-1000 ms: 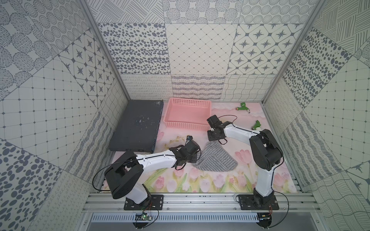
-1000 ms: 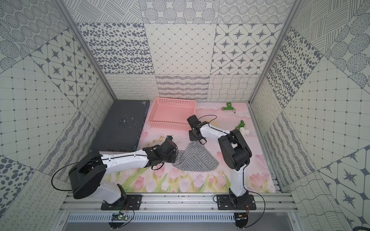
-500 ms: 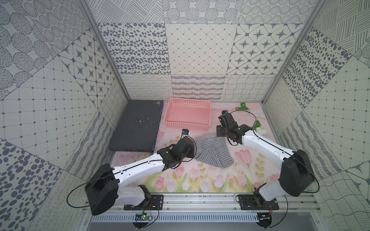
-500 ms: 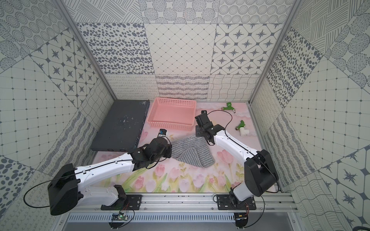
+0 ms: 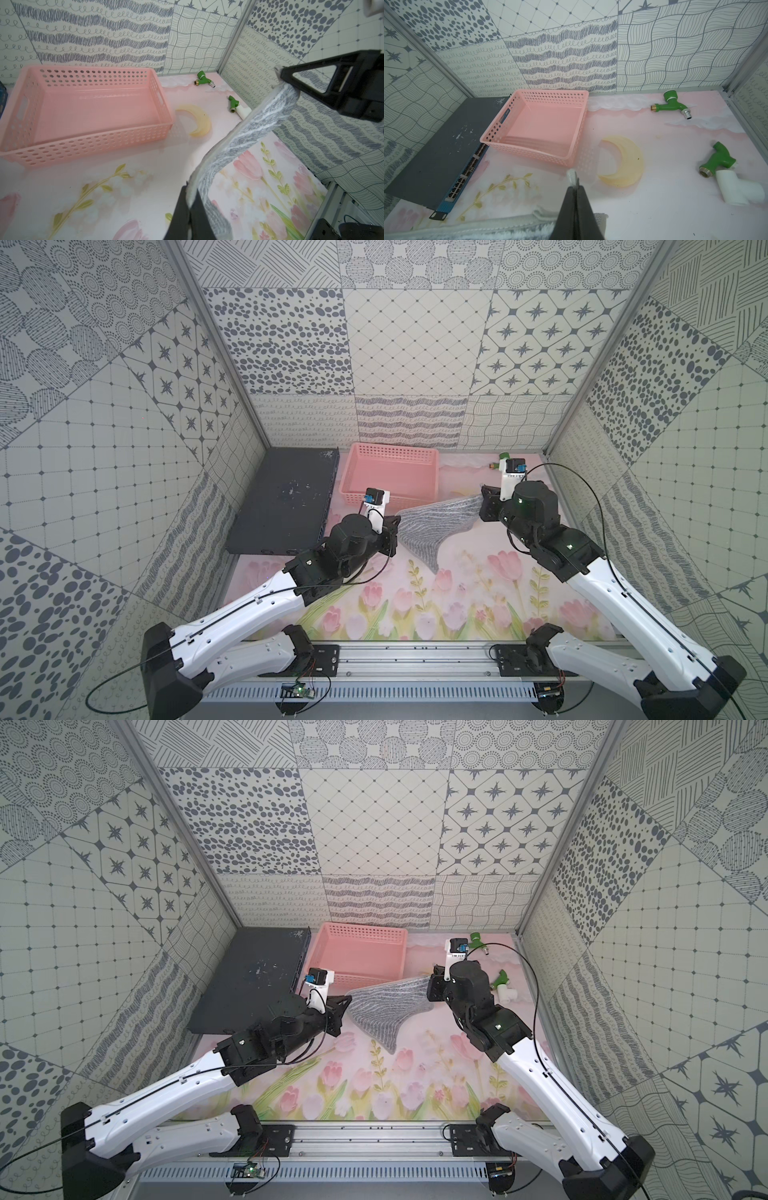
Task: Fold the square dishcloth
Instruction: Flatten out the cleaning item at the center of the board.
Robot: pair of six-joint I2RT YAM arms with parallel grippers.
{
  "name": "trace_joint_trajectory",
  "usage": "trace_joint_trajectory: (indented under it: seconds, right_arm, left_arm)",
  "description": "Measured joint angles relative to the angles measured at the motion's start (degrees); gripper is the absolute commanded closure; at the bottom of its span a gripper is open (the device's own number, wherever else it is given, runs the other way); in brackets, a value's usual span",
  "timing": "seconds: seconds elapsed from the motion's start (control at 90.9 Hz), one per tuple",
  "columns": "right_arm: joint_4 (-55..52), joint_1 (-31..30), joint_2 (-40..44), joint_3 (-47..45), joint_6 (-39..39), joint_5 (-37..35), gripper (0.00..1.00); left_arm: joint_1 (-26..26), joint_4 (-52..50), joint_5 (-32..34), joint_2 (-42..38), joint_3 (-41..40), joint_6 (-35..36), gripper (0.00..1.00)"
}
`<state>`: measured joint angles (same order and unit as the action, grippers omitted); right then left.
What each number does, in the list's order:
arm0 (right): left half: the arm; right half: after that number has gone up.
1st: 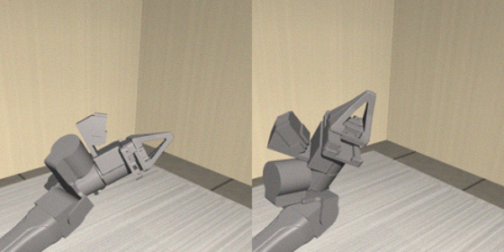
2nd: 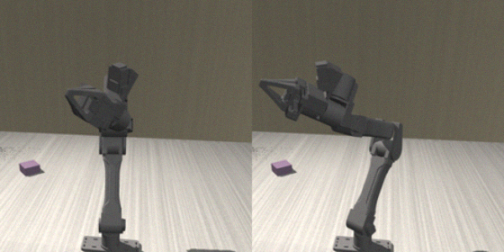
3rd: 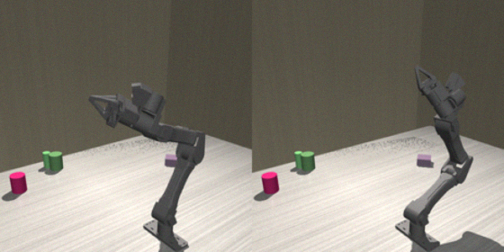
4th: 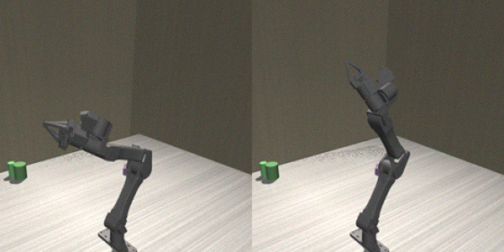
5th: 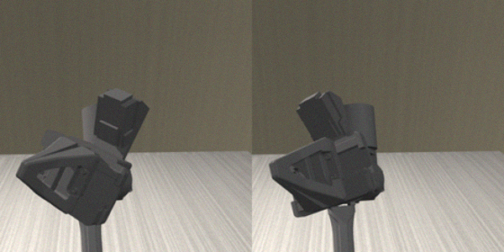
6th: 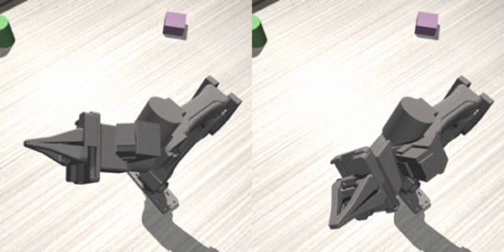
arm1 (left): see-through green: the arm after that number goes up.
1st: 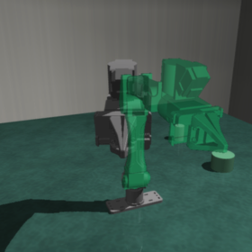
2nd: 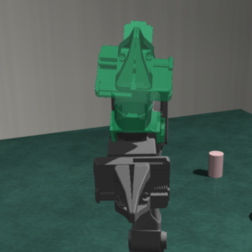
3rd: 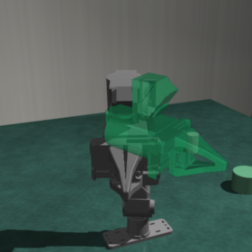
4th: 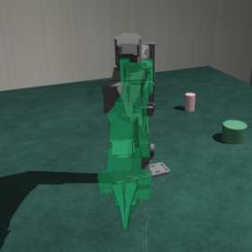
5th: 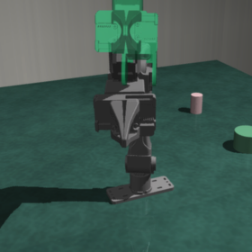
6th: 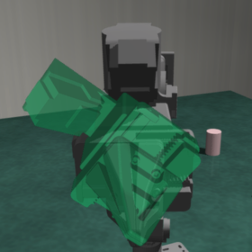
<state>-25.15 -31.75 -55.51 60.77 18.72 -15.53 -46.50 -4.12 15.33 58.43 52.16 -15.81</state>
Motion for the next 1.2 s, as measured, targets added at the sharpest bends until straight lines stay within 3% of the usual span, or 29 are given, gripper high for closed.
trace_joint_trajectory:
  seconds: [0.264,0.495,0.891,1.034,1.199]
  right_arm:
    - [-5.27,0.00,4.79,0.31,0.28,3.74,0.98]
    - [-19.52,-0.07,8.28,4.09,6.97,6.54,1.00]
    - [-41.29,-1.38,12.55,6.25,18.21,11.78,1.00]
    - [-43.41,-1.36,11.96,4.15,19.19,13.33,1.00]
    - [-42.38,-1.18,7.98,1.44,18.86,11.87,1.00]
  left_arm:
    - [0.00,-2.97,-3.52,-1.05,3.43,3.08,1.00]
    - [0.00,-8.52,-8.24,-4.31,3.56,2.10,1.00]
    - [0.00,-19.85,-20.55,-4.94,1.79,-7.69,1.00]
    - [0.00,-19.93,-26.08,-3.93,-3.37,-12.46,1.00]
    - [0.11,-18.88,-27.78,-1.20,-5.99,-14.67,1.00]
